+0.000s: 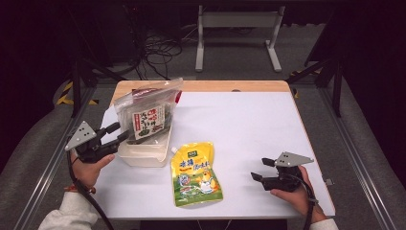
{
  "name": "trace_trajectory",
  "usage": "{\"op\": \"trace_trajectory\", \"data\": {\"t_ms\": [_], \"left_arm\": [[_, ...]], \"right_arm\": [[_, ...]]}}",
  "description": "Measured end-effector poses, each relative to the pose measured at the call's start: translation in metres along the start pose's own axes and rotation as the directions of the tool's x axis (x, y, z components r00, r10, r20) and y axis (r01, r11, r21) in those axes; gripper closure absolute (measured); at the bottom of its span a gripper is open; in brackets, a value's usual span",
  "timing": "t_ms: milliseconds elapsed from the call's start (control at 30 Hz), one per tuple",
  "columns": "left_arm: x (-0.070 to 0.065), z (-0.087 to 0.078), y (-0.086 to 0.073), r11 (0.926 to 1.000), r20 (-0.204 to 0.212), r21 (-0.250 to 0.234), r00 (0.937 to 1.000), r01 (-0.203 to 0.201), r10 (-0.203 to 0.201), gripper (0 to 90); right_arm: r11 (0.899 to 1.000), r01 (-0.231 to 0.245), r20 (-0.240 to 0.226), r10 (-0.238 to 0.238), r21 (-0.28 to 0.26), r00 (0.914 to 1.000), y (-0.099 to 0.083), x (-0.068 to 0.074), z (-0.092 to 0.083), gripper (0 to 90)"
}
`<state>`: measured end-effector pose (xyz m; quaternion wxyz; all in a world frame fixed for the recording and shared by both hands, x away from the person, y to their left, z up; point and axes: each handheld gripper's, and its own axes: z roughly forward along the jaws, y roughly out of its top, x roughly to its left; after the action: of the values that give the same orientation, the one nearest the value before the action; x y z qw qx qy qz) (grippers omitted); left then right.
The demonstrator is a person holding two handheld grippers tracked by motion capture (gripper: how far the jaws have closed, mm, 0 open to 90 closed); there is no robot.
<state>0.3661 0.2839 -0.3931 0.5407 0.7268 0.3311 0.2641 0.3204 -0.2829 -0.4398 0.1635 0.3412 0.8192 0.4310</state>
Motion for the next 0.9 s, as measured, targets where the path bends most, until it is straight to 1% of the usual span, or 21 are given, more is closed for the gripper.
{"op": "trace_trajectory", "data": {"t_ms": [33, 100, 133, 167, 233, 267, 333, 400, 433, 500, 533, 567, 633, 667, 733, 767, 800, 833, 867, 900], "left_arm": [[-0.003, -0.003, -0.001, 0.9999, -0.007, 0.008, 0.9999, -0.011, 0.011, 47.4], [-0.008, -0.007, -0.002, 0.9999, -0.009, 0.009, 0.9999, -0.013, 0.013, 44.4], [-0.011, -0.01, -0.002, 0.9997, -0.014, 0.013, 0.9997, -0.02, 0.02, 43.2], [-0.015, -0.014, -0.002, 0.9994, -0.015, 0.017, 0.9994, -0.031, 0.031, 42.3], [-0.017, -0.016, -0.002, 0.9995, -0.011, 0.018, 0.9996, -0.027, 0.027, 39.4], [-0.024, -0.022, -0.001, 0.9992, 0.013, 0.028, 0.9996, -0.027, 0.027, 39.4], [-0.031, -0.026, 0.0, 0.9984, 0.035, 0.048, 0.999, -0.031, 0.029, 36.7], [-0.043, -0.03, -0.002, 0.9967, 0.053, 0.068, 0.9977, -0.045, 0.041, 34.4], [-0.046, -0.03, -0.004, 0.9963, 0.063, 0.074, 0.9972, -0.045, 0.041, 33.4], [-0.056, -0.03, -0.008, 0.9933, 0.084, 0.101, 0.9953, -0.056, 0.048, 32.0], [-0.056, -0.03, -0.008, 0.9933, 0.084, 0.101, 0.9953, -0.056, 0.048, 30.8], [-0.065, -0.028, -0.014, 0.9894, 0.103, 0.132, 0.9936, -0.06, 0.046, 29.5], [-0.073, -0.025, -0.021, 0.9847, 0.121, 0.162, 0.9916, -0.064, 0.044, 27.9], [-0.073, -0.025, -0.021, 0.9847, 0.121, 0.162, 0.9916, -0.064, 0.044, 26.8], [-0.081, -0.02, -0.03, 0.976, 0.153, 0.208, 0.9877, -0.065, 0.033, 25.1], [-0.084, -0.017, -0.033, 0.9708, 0.158, 0.227, 0.9866, -0.078, 0.043, 24.3], [-0.084, -0.017, -0.033, 0.9708, 0.158, 0.227, 0.9866, -0.078, 0.043, 23.4], [-0.087, -0.013, -0.036, 0.965, 0.161, 0.247, 0.9858, -0.087, 0.048, 23.4], [-0.088, -0.01, -0.04, 0.9636, 0.173, 0.257, 0.9845, -0.073, 0.028, 22.7], [-0.09, -0.007, -0.042, 0.9601, 0.184, 0.271, 0.9827, -0.069, 0.019, 22.4]], "right_arm": [[1.0, -0.004, -0.004, 0.004, -0.004, 1.0, 0.001, 0.0, 0.0, 33.9], [1.0, -0.009, -0.02, 0.009, -0.015, 0.9998, 0.003, 0.001, 0.001, 37.7], [1.0, -0.012, -0.032, 0.012, -0.02, 0.9994, 0.004, 0.001, 0.002, 39.8], [1.0, -0.014, -0.035, 0.013, -0.022, 0.9993, 0.006, 0.001, 0.003, 41.5], [1.0, -0.011, -0.026, 0.01, -0.015, 0.9996, 0.008, 0.002, 0.005, 42.0], [1.0, -0.009, -0.029, 0.008, -0.014, 0.9995, 0.009, 0.002, 0.006, 42.0], [1.0, 0.003, -0.028, -0.003, 0.0, 0.9996, 0.014, 0.003, 0.012, 42.0], [1.0, 0.001, -0.047, -0.002, -0.003, 0.9989, 0.019, 0.003, 0.016, 42.9], [1.0, 0.004, -0.046, -0.004, 0.001, 0.9989, 0.022, 0.004, 0.018, 42.9], [1.0, 0.001, -0.058, -0.001, 0.0, 0.9983, 0.025, 0.005, 0.022, 42.5], [1.0, 0.001, -0.06, 0.0, 0.002, 0.9982, 0.027, 0.007, 0.024, 42.1], [1.0, 0.0, -0.06, 0.001, 0.006, 0.9982, 0.03, 0.009, 0.027, 41.5], [1.0, -0.004, -0.074, 0.004, 0.0, 0.9973, 0.033, 0.013, 0.031, 40.3], [1.0, -0.004, -0.074, 0.004, 0.0, 0.9973, 0.033, 0.013, 0.031, 40.3], [1.0, 0.003, -0.092, -0.003, 0.004, 0.9958, 0.039, 0.02, 0.039, 37.3], [1.0, 0.007, -0.104, -0.006, 0.007, 0.9946, 0.041, 0.025, 0.044, 36.3], [1.0, 0.007, -0.104, -0.006, 0.007, 0.9946, 0.041, 0.025, 0.044, 36.3], [1.0, 0.011, -0.112, -0.01, 0.014, 0.9937, 0.043, 0.029, 0.048, 35.7], [1.0, 0.021, -0.126, -0.019, 0.019, 0.9918, 0.046, 0.035, 0.055, 33.7], [0.999, 0.023, -0.143, -0.019, 0.023, 0.9895, 0.048, 0.039, 0.061, 32.3]]}}
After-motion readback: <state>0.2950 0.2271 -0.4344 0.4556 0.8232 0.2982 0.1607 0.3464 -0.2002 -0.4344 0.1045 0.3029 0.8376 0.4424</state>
